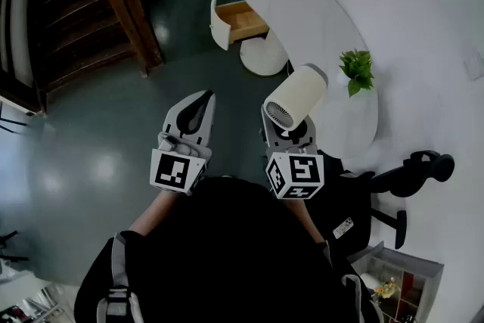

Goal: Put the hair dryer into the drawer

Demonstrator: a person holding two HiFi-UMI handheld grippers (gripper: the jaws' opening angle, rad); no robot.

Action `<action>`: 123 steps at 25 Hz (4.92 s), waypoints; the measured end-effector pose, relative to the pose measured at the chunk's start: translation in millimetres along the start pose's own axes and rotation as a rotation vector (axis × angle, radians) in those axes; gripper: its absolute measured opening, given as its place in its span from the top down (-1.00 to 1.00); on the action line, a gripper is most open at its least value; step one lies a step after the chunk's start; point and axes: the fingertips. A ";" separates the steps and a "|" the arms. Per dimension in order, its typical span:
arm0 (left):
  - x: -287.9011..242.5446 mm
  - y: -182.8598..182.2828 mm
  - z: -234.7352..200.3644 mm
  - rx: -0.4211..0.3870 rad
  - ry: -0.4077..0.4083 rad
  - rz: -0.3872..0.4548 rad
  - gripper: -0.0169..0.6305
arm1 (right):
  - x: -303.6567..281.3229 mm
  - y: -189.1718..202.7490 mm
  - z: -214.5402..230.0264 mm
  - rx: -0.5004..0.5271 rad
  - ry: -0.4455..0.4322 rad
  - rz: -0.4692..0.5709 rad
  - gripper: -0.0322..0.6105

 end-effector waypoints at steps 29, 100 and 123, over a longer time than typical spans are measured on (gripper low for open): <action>-83.7 25.0 -52.4 0.041 -0.034 0.017 0.92 | -101.4 12.6 35.5 -0.044 -0.037 -0.032 0.15; -489.5 123.5 -301.3 0.055 -0.035 -0.143 0.92 | -580.2 37.9 166.9 0.011 -0.253 -0.236 0.15; -515.9 247.4 -339.7 0.186 0.041 -0.349 0.92 | -639.3 201.5 146.1 0.011 -0.281 -0.579 0.15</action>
Point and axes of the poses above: the fingertips, and each gripper's own axes: x backward along the fingers, z to its right, y out of its underside
